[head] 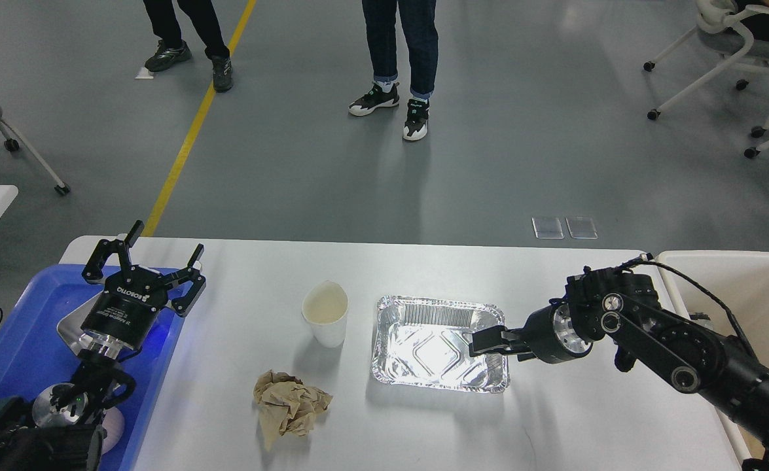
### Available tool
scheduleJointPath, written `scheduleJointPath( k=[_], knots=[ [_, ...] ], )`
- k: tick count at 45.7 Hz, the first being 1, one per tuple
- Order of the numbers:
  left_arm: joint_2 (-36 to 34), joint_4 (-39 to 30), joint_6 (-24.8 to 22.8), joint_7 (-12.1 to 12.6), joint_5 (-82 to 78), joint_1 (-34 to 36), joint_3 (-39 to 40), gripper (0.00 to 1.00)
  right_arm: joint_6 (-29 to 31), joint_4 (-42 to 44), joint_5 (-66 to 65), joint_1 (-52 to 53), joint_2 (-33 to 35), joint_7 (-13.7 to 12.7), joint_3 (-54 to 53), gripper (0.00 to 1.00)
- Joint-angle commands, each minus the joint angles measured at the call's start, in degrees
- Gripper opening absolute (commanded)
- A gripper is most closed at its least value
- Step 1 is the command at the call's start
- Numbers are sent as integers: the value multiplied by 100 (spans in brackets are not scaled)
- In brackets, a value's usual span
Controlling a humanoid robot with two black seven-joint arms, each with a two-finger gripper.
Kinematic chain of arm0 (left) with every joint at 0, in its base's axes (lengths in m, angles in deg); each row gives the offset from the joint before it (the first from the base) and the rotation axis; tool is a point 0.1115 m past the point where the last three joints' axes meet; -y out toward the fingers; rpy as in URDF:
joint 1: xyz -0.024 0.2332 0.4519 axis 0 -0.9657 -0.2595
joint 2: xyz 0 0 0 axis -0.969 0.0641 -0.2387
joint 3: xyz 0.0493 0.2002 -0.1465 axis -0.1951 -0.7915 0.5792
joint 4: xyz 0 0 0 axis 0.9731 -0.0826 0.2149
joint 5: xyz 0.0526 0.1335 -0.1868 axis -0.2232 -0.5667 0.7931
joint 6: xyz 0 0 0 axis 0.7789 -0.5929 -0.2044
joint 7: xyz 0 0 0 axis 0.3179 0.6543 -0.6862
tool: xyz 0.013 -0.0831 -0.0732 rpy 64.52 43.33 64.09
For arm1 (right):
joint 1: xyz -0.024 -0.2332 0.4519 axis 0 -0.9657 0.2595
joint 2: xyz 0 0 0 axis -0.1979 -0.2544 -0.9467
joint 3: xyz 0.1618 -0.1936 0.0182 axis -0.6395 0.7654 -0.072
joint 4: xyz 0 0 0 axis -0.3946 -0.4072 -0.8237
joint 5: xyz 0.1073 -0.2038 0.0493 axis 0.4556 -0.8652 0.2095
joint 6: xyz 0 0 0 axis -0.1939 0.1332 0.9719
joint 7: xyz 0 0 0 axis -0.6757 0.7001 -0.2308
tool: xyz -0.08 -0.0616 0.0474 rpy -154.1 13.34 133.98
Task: Tidy desktop
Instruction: 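Reach the right gripper to the foil tray's near edge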
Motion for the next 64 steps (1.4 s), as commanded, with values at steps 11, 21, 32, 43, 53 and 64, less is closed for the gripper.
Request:
scheduleJointPath(
  k=[11,21,32,43,53,64],
  knots=[
    [-4,0,-2,-8,-1,-168,0,97,-217,355,-134,6,-100,0,1,100],
    [-4,-9,-2,-8,-9,-212,0,97,-296,523,-143,6,-258,0,10,100],
    [-30,-18,7,-8,-9,-265,9,97,-340,795,-143,102,-469,0,36,100],
    [-57,-18,-2,-8,-9,-300,9,97,-419,1041,-143,173,-663,-9,45,99],
    [-92,-18,7,-8,-9,-309,9,97,-428,1076,-126,199,-654,-237,124,51],
    [-101,-18,7,-8,-9,-336,9,97,-428,1076,-46,225,-654,-597,159,5]
  ],
)
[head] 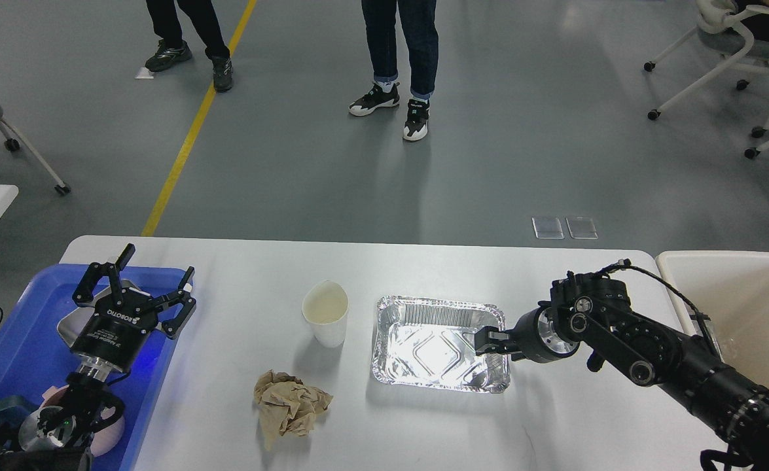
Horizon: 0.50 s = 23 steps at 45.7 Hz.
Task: Tidy desktop
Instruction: 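Reach the right gripper to the foil tray's near edge, then grasp the foil tray edge with the right gripper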
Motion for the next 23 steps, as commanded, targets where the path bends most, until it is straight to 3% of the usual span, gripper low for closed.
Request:
scheduleJointPath(
  k=[1,23],
  knots=[
    [-8,0,-9,0,0,-15,0,97,-8,0,25,3,-22,-118,3,0],
    [-184,9,-9,0,0,-103,0,97,-17,-44,25,3,-40,-118,-6,0]
  ],
)
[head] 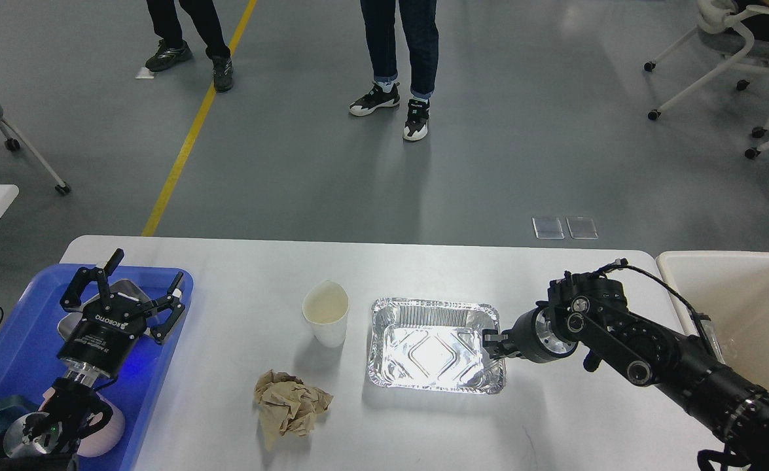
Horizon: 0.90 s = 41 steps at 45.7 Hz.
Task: Tidy desktop
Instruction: 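Grasp the foil tray edge with the right gripper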
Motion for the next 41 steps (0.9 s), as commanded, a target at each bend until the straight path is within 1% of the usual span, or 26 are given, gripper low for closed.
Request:
scheduleJointPath(
  k=[1,12,24,28,33,41],
  knots=[
    [-25,9,0,0,0,-10,0,97,1,-16,0,3,-1,0,-5,0],
    [-78,9,18,0,0,-1,0,97,53,-69,61,108,104,9,-57,0],
    [-52,0,88,9,0,60,-9,97,106,-385,879,337,1009,53,-84,0],
    [-52,0,132,9,0,78,-9,97,316,-473,896,346,1229,70,-84,0],
    [-61,0,141,9,0,78,-9,97,554,-815,914,337,1528,79,-92,0],
    [-87,0,141,18,0,60,-9,97,607,-1492,1274,284,1924,70,-92,0]
  ],
)
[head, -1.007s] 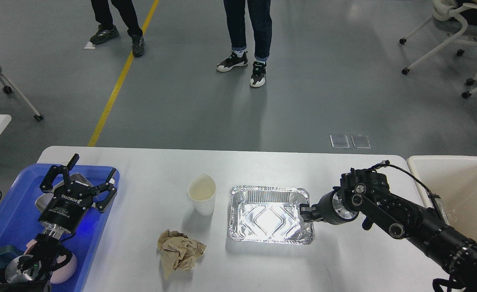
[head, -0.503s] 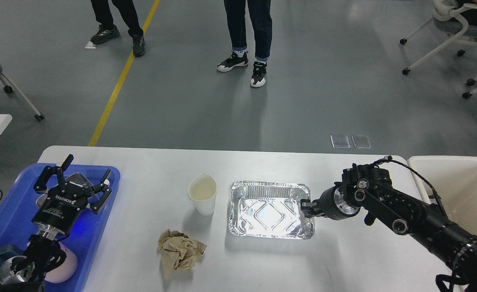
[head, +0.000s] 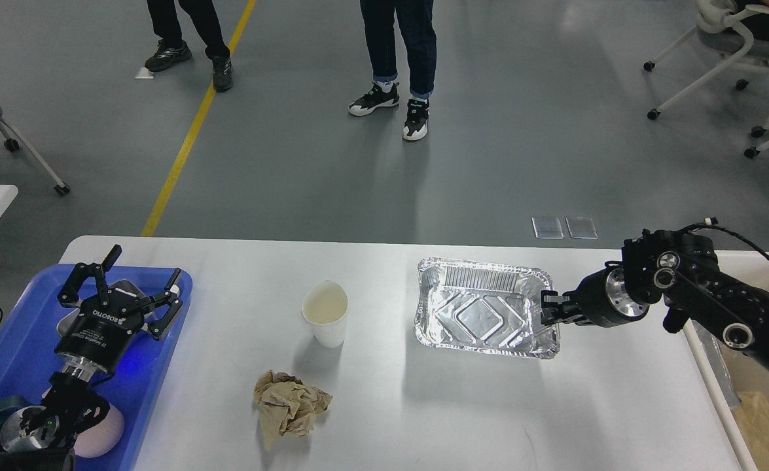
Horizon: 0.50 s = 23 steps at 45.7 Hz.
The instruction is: Tidy desktop
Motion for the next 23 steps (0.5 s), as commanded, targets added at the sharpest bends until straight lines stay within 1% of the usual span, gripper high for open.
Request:
scheduleJointPath(
  k=[1,15,23],
  knots=[
    [-16,0,1,0,0,-16,-7,97,30,-485,288,-46,247,-8,-1,0],
    [-25,0,1,9,0,19,2,97,144,-1215,728,-90,502,-52,-1,0],
    [-25,0,-43,-9,0,19,2,97,153,-1250,745,-90,494,-70,17,0]
  ],
)
